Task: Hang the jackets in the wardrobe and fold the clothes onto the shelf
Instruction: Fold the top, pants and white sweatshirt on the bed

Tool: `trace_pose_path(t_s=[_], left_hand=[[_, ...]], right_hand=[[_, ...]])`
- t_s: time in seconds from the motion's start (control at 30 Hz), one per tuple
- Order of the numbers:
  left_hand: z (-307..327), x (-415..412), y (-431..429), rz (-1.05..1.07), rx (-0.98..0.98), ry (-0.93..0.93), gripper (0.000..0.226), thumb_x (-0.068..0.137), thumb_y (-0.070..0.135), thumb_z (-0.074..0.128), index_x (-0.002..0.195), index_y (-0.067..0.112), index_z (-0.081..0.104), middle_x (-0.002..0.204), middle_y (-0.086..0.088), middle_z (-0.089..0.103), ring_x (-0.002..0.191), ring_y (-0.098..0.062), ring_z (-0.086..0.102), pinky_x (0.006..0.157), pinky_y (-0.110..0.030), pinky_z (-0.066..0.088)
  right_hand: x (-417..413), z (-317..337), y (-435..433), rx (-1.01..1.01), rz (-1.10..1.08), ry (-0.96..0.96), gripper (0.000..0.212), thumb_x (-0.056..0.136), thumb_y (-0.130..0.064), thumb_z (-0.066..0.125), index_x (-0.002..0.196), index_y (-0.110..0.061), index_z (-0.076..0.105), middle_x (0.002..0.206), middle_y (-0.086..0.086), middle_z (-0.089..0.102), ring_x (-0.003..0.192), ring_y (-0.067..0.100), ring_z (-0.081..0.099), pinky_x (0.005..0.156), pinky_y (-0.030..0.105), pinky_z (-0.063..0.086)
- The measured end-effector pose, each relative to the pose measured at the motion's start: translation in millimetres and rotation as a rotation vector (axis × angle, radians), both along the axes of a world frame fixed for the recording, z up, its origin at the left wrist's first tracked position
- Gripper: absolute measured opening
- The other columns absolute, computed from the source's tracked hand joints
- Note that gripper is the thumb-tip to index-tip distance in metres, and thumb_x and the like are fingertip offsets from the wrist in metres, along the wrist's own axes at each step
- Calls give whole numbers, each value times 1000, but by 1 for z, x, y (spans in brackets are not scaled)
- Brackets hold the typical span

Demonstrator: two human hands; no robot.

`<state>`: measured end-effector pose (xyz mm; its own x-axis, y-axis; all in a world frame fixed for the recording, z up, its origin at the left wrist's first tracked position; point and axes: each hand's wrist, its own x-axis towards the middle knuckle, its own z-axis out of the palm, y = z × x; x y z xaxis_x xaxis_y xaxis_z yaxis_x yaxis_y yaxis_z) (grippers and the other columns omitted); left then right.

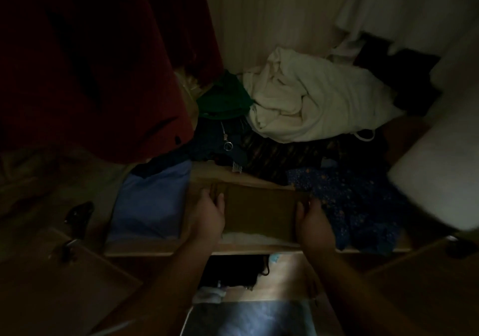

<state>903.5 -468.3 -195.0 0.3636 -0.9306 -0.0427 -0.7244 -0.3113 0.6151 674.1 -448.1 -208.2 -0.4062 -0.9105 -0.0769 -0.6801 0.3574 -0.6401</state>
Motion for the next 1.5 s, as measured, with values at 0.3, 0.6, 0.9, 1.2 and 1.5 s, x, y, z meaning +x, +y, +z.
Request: trace_pose_path(t_s=[0.3, 0.6, 0.9, 1.2, 1.5], left_hand=[[11, -7, 20, -464, -319, -245, 55, 94, 44, 38, 139, 16, 51, 148, -8, 47, 142, -27, 34, 118, -45, 29], [-24, -34, 24, -571, -110, -468, 56, 95, 47, 37, 149, 30, 44, 154, -9, 44, 140, -30, 42, 116, -51, 30], [-22, -40, 15, -576, -20, -457, 59, 94, 48, 29, 146, 29, 49, 150, -8, 49, 139, -29, 44, 117, -50, 25], [34, -49, 29, -717, 55, -419, 63, 101, 51, 32, 157, 31, 15, 166, -3, 16, 152, -27, 8, 122, -51, 3], [39, -170, 179, -1216, -77, -346, 71, 92, 58, 22, 155, 27, 26, 163, -3, 26, 150, -25, 18, 122, -42, 15]], right_hand=[[0, 46, 23, -485, 383, 408, 46, 95, -32, 43, 135, -10, 50, 144, 13, 46, 136, 30, 38, 113, 45, 32], [23, -7, 10, -114, 546, 605, 57, 97, -49, 31, 149, -27, 42, 152, 3, 44, 143, 27, 35, 117, 52, 23], [21, -10, -3, -67, 545, 530, 56, 98, -50, 29, 149, -30, 40, 154, -1, 41, 144, 23, 32, 117, 49, 23], [-3, 42, 45, -149, 487, 537, 57, 98, -51, 29, 144, -22, 47, 153, 2, 43, 145, 25, 31, 117, 44, 26], [-99, 50, 265, -178, 53, 490, 52, 96, -42, 40, 139, -15, 51, 143, 7, 51, 139, 27, 41, 111, 43, 39]])
